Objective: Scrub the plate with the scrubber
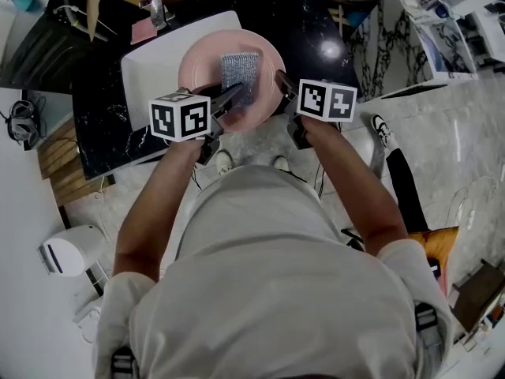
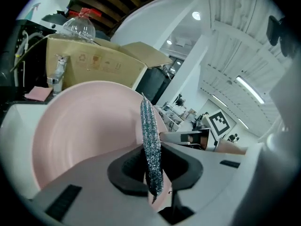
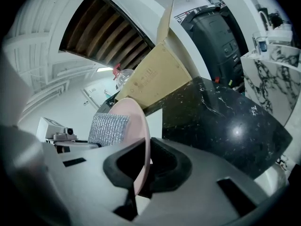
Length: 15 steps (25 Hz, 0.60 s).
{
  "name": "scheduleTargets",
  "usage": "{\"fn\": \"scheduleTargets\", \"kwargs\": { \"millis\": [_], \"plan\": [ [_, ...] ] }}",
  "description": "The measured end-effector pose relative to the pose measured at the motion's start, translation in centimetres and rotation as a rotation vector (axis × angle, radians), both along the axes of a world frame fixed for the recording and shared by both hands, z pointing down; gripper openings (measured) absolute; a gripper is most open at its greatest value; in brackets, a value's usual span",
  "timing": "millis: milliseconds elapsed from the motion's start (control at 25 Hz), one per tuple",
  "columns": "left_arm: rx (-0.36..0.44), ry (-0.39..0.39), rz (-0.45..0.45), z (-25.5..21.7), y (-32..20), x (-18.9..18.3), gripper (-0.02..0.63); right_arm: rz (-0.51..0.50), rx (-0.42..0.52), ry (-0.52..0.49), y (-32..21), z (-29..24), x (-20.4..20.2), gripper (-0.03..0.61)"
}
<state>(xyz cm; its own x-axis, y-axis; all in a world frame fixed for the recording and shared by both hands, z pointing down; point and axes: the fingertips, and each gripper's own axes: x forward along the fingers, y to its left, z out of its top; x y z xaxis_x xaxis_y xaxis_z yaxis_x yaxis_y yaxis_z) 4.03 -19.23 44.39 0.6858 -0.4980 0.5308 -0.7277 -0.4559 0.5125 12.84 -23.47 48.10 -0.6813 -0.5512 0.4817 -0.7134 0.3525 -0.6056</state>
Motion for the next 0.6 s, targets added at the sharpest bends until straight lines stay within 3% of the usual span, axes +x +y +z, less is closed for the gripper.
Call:
{"fn": "scheduleTargets", "kwargs": {
  "millis": [280, 600],
  "plan": [
    [-0.022, 0.017, 0.034, 1.0, -0.4, 2.4, 0.067, -0.003, 0.007, -0.012, 0.2, -0.5, -0.3, 0.023],
    [-0.027, -0.028, -0.01, 1.6, -0.6, -1.1, 0.067, 0.011, 0.0, -0.012, 0.0, -0.3, 0.7, 0.025]
  ]
}}
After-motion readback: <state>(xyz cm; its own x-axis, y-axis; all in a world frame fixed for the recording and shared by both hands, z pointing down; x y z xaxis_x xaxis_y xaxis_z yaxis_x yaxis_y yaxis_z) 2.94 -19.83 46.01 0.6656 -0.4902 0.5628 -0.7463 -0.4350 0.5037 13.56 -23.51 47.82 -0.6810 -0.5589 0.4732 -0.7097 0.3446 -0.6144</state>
